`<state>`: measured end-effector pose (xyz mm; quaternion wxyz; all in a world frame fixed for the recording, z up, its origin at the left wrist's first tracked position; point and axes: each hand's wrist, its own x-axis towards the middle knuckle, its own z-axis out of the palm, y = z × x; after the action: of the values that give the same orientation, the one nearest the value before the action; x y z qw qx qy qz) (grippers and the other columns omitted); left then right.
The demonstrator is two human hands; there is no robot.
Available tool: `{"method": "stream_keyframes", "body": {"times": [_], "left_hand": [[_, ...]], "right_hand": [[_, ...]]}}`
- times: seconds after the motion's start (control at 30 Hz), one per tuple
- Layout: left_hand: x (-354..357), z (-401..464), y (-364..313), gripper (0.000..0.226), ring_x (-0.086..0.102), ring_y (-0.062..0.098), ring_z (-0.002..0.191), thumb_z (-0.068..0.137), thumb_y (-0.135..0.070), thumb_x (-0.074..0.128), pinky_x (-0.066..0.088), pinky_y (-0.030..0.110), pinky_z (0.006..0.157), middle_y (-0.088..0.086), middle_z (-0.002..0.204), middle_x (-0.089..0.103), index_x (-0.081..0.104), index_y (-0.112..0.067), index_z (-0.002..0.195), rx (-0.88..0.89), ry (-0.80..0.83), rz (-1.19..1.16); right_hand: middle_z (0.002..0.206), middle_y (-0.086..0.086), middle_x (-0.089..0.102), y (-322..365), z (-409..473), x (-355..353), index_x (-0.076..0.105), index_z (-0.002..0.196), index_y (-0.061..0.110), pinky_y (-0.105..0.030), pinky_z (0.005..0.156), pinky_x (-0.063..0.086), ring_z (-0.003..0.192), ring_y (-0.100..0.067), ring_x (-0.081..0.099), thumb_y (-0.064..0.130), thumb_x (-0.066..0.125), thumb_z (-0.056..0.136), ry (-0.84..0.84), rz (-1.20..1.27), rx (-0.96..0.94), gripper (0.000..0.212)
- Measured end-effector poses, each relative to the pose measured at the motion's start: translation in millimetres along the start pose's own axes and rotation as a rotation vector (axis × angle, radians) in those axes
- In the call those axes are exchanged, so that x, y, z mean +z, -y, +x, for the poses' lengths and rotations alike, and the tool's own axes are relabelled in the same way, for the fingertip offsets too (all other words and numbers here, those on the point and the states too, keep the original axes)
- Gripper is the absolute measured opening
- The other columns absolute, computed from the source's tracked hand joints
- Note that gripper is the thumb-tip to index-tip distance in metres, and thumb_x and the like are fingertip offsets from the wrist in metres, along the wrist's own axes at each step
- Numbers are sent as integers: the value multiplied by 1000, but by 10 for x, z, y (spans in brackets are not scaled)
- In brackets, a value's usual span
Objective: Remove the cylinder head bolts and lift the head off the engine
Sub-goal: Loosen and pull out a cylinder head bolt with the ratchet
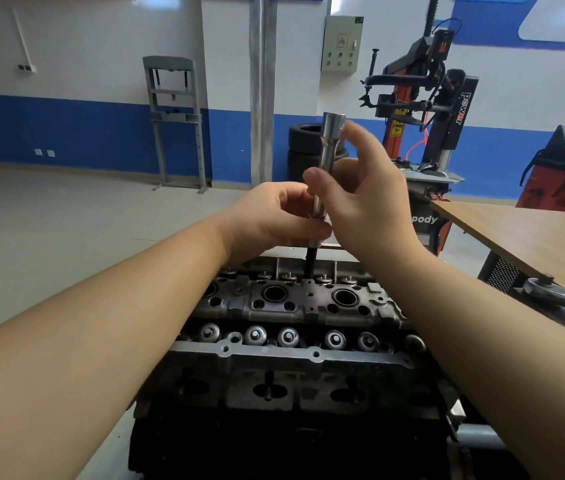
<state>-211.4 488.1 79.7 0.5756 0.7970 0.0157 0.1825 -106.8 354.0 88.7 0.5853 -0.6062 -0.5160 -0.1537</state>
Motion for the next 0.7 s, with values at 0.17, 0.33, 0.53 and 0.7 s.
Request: {"method": "stream_keyframes", "body": {"times": [0.17, 0.33, 0.53, 0.7], "left_hand": [[-70, -29, 34, 39, 74, 39, 111, 88, 4, 71, 61, 44, 96, 23, 116, 75, 66, 8, 127, -82, 190, -199], [-9, 18, 46, 40, 76, 28, 98, 82, 5, 84, 62, 35, 84, 20, 107, 74, 71, -3, 119, -37, 6, 31], [-84, 0, 68, 33, 72, 36, 110, 92, -2, 69, 59, 52, 103, 17, 114, 74, 69, -1, 124, -86, 187, -181], [-109, 6, 94, 39, 74, 41, 110, 86, -1, 77, 63, 49, 93, 24, 120, 73, 69, 2, 125, -104, 127, -146]], "right_hand": [[94, 8, 78, 2, -15, -19, 23, 165, 21, -24, 83, 55, 84, -8, 72, 16, 57, 105, 80, 150, 5, 69], [69, 10, 61, 0, 38, -5, 66, 86, 18, -18, 63, 43, 64, -4, 55, 37, 76, 93, 74, -43, 38, 22], [70, 4, 69, 18, 0, -51, 73, 96, 14, -36, 66, 53, 67, -14, 63, 28, 70, 99, 70, -98, -50, 15], [86, 8, 78, 45, 16, -36, 47, 152, 18, -24, 76, 54, 82, -9, 74, 17, 62, 104, 148, 45, 3, 50]]}}
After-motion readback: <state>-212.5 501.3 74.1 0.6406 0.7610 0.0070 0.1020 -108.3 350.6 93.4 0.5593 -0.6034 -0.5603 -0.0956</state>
